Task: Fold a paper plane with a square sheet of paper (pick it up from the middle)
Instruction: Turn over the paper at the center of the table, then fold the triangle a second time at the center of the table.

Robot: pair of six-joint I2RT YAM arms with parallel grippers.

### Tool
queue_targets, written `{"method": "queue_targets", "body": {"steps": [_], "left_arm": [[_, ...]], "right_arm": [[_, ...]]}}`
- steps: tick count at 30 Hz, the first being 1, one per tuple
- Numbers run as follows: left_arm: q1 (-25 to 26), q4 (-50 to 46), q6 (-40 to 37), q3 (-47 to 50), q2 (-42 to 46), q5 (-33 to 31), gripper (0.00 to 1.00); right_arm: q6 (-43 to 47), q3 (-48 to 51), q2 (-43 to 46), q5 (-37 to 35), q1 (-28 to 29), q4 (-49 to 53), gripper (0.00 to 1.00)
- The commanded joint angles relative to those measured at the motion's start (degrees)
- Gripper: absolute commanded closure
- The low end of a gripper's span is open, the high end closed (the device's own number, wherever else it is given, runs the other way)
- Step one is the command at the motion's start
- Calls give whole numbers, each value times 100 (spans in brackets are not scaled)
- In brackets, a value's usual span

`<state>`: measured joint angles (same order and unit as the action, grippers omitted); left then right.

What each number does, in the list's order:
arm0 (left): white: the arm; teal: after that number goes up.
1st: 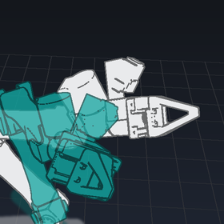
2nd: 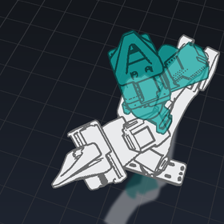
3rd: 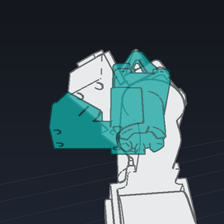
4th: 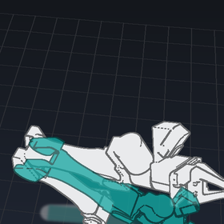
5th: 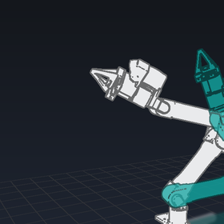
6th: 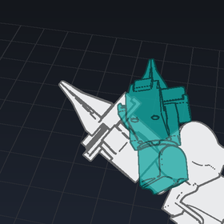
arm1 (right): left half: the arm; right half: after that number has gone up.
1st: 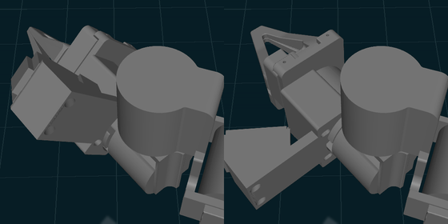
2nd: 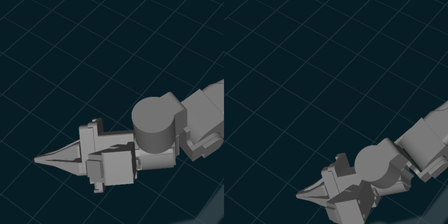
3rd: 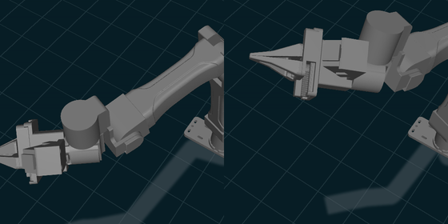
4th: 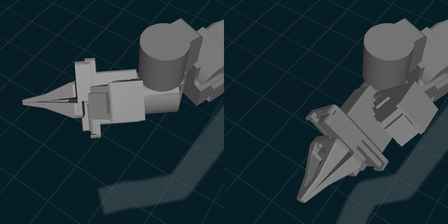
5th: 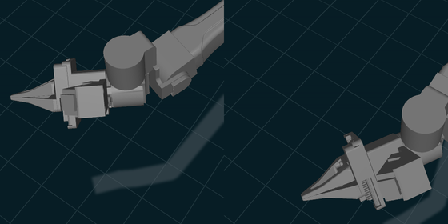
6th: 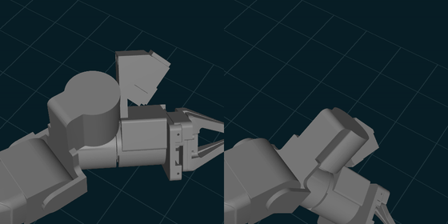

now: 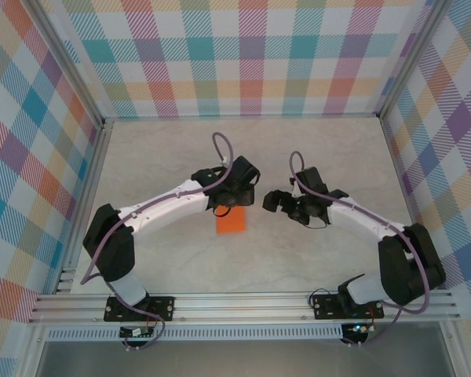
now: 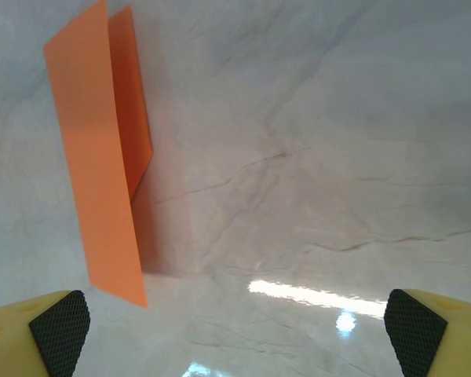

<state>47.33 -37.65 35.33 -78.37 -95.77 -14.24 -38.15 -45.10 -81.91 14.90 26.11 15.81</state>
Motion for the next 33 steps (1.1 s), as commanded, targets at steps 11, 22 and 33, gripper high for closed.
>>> {"method": "queue_targets", "body": {"steps": [11,22,33], "left_arm": [[-1499,1695,548,1591,252,1517,54],[-1791,2372,483,1457,-459,1815,64],[-1824,2420,487,1472,-519,1823,64]], "right_arm": [[-834,-733,-1432,1355,778,-761,25],[-1313,-513,-1652,1517,966,-1007,43],[-1526,-547,-1848,1691,1098,-1149,59]]}}
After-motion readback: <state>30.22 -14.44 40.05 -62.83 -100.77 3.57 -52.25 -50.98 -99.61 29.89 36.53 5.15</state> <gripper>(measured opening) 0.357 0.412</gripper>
